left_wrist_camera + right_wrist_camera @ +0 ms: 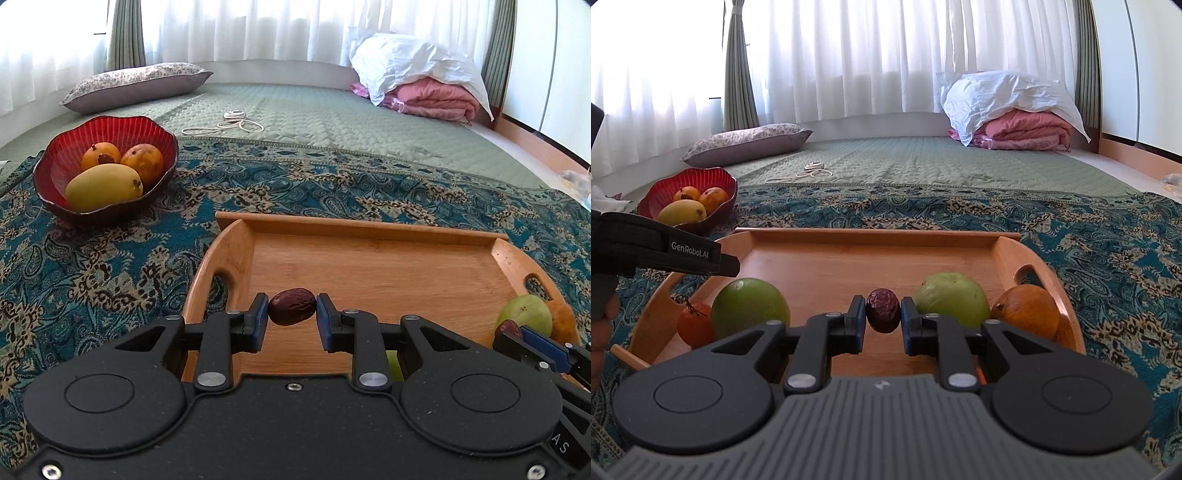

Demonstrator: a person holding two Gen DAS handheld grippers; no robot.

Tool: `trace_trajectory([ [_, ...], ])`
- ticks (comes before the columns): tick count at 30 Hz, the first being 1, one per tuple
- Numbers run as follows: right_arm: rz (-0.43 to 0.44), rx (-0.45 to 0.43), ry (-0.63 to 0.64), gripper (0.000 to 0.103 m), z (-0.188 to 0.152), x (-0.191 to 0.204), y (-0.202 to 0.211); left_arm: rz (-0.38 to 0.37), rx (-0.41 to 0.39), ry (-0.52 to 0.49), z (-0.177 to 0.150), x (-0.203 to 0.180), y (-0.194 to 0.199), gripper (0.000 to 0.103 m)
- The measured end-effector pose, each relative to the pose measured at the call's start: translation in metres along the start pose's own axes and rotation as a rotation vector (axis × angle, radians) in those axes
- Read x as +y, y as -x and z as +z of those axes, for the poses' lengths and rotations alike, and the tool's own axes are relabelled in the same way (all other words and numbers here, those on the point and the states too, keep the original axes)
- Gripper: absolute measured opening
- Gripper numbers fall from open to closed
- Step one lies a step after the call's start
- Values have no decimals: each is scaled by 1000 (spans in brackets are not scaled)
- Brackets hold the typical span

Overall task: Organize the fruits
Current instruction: 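Lower both held dates toward the tray surface with both tools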

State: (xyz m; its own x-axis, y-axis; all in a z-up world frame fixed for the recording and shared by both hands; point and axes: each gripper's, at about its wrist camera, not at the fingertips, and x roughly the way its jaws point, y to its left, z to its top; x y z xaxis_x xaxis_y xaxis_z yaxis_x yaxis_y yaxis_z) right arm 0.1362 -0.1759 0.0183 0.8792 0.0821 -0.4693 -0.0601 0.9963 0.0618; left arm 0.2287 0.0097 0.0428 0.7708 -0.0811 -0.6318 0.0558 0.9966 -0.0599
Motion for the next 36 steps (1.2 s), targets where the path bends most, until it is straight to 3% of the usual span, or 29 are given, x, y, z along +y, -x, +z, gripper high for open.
trace_trajectory([
  [36,8,59,-10,24,-7,2,-17,2,35,14,-4,3,-12,27],
])
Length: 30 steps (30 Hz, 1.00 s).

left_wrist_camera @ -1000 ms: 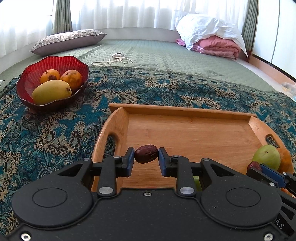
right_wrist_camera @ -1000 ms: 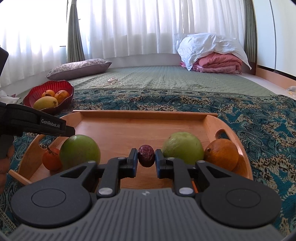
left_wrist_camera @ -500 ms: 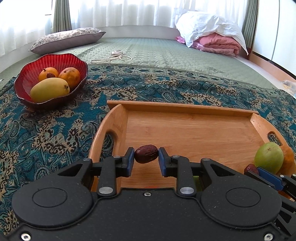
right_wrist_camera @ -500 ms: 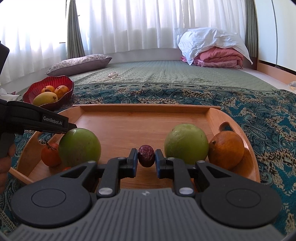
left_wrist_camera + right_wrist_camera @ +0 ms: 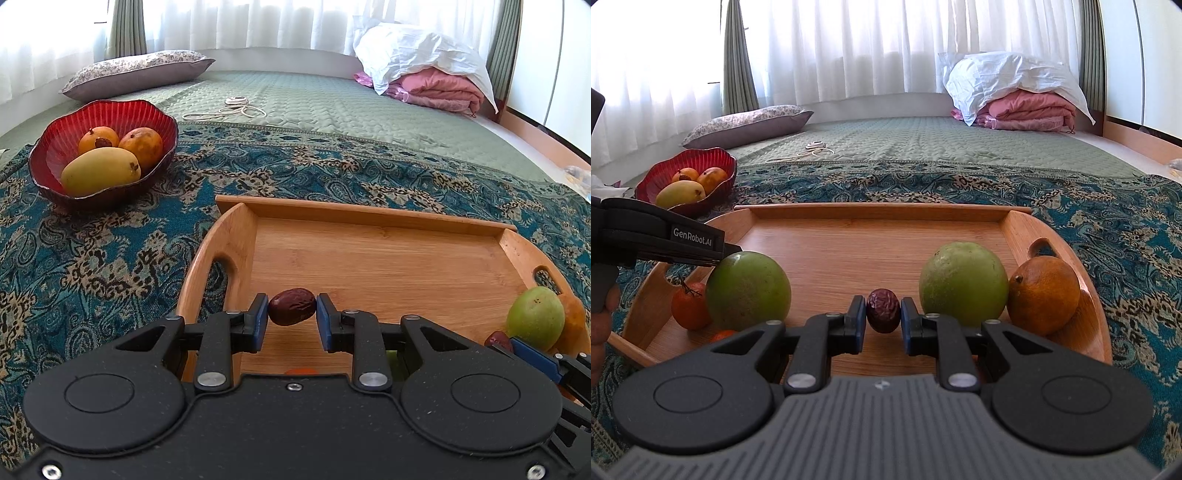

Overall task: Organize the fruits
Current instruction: 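Lower both held dates toward the tray surface with both tools, then open the left tool to drop its date while the right tool releases its date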

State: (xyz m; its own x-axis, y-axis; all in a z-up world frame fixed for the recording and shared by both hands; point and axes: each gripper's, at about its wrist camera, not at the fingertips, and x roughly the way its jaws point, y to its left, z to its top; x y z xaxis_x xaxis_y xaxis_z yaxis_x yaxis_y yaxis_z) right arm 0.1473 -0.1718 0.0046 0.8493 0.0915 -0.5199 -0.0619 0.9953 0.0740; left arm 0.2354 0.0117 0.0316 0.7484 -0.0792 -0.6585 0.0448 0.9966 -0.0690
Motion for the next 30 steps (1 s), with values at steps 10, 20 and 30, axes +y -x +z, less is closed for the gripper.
trace_trajectory([
  [10,0,1,-2,26,-1,0,-1,2,2,-4,0,-1,2,27],
  [20,-6,-11,-5,28,-3,0,9,9,-23,-15,0,-2,17,40],
  [30,-17,-52,-20,37,0,-1,41,19,-99,-30,-9,-1,65,50],
])
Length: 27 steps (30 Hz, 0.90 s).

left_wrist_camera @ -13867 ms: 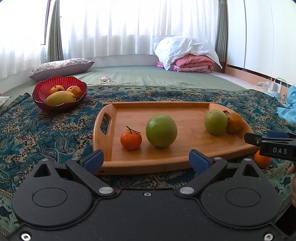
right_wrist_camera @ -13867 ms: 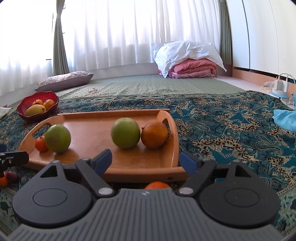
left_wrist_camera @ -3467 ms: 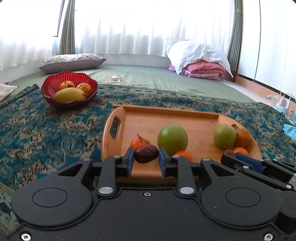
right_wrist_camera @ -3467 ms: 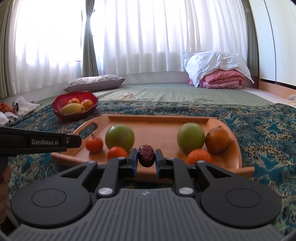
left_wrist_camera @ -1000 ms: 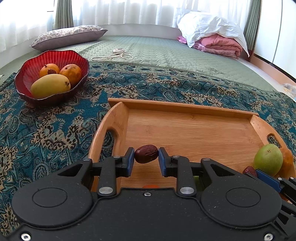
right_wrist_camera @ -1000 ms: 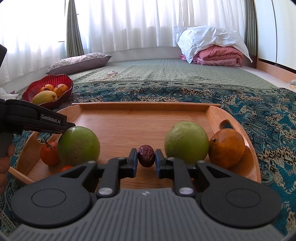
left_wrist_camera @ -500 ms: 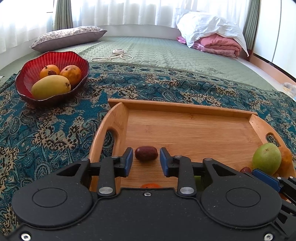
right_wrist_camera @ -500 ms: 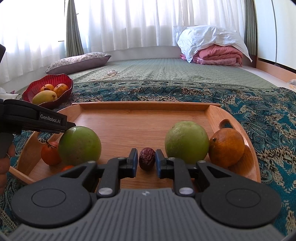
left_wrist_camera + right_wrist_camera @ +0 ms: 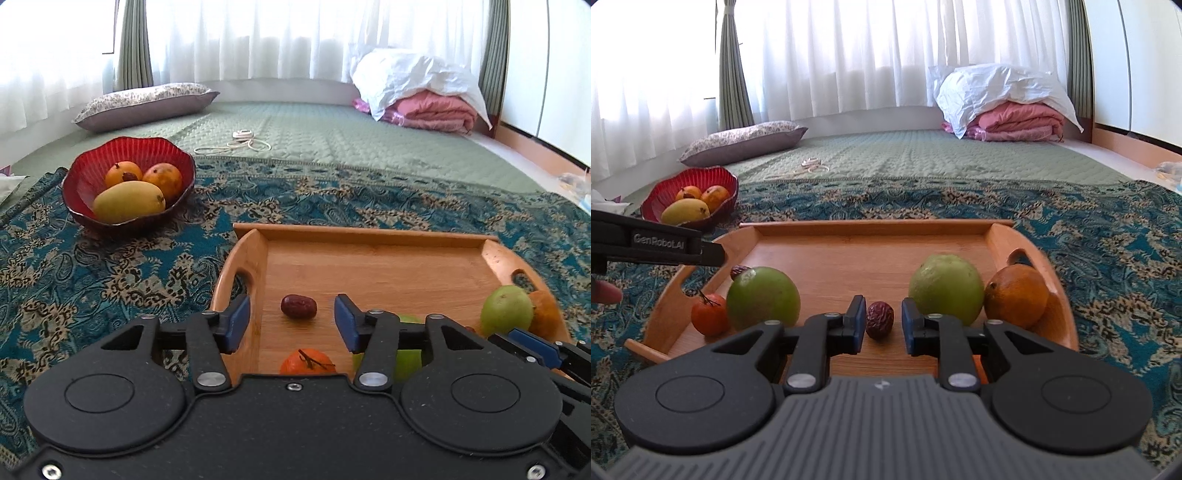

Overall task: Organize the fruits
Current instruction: 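Open the left tool to drop its date while the right tool releases its date, then withdraw both open tools back from the tray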

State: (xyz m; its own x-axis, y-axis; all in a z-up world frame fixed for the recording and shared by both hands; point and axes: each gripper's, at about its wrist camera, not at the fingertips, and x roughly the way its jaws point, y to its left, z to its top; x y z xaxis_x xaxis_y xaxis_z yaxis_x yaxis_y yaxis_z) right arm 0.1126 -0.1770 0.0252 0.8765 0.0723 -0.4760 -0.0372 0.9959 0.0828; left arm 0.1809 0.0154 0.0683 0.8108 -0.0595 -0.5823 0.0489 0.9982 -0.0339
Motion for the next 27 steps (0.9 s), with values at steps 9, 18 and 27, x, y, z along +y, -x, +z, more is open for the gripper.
trace_trajectory([
  [9,-10,-51,24,48,6,0,31,-38,-31,-7,-9,-3,39,57],
  [18,-25,-69,40,55,-5,-5,53,-45,-38,-12,-37,-7,67,65],
  [27,-52,-59,31,67,-27,-11,65,-38,-22,-29,-67,-13,81,70],
])
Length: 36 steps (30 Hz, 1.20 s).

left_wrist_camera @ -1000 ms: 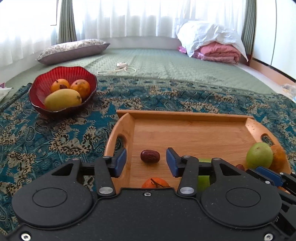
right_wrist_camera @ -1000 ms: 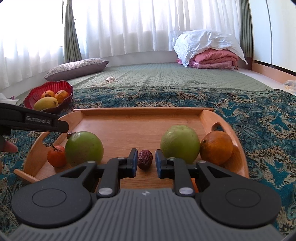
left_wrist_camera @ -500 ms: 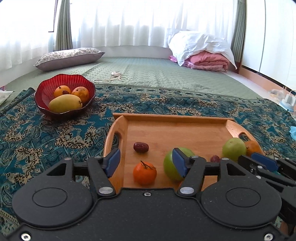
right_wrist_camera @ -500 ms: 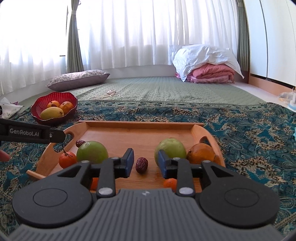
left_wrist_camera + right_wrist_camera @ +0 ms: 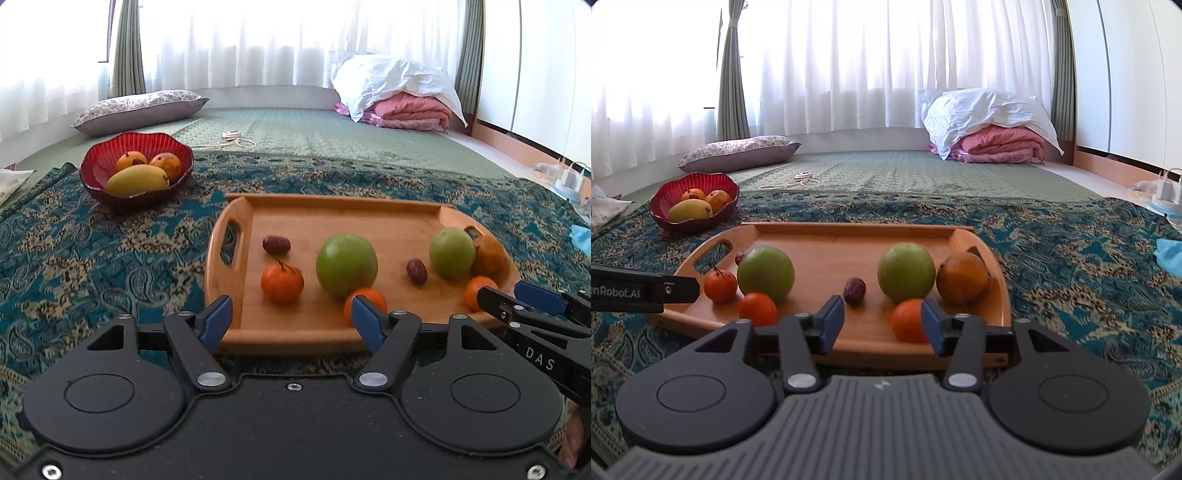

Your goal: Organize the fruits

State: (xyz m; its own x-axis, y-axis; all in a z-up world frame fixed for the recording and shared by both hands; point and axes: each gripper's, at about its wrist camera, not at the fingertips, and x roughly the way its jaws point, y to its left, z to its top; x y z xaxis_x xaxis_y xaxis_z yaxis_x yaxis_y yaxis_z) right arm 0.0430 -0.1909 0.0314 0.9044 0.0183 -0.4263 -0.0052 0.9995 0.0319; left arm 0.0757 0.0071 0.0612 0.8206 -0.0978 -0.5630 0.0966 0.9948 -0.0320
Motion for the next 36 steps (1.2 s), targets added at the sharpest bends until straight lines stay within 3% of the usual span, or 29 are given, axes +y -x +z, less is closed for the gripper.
trace_trajectory([
  [14,-32,34,-13,77,-25,-8,4,42,55,4,-35,-4,-8,79],
  [36,-80,122,-14,90,-43,-12,-20,101,97,4,-52,-1,-36,99],
])
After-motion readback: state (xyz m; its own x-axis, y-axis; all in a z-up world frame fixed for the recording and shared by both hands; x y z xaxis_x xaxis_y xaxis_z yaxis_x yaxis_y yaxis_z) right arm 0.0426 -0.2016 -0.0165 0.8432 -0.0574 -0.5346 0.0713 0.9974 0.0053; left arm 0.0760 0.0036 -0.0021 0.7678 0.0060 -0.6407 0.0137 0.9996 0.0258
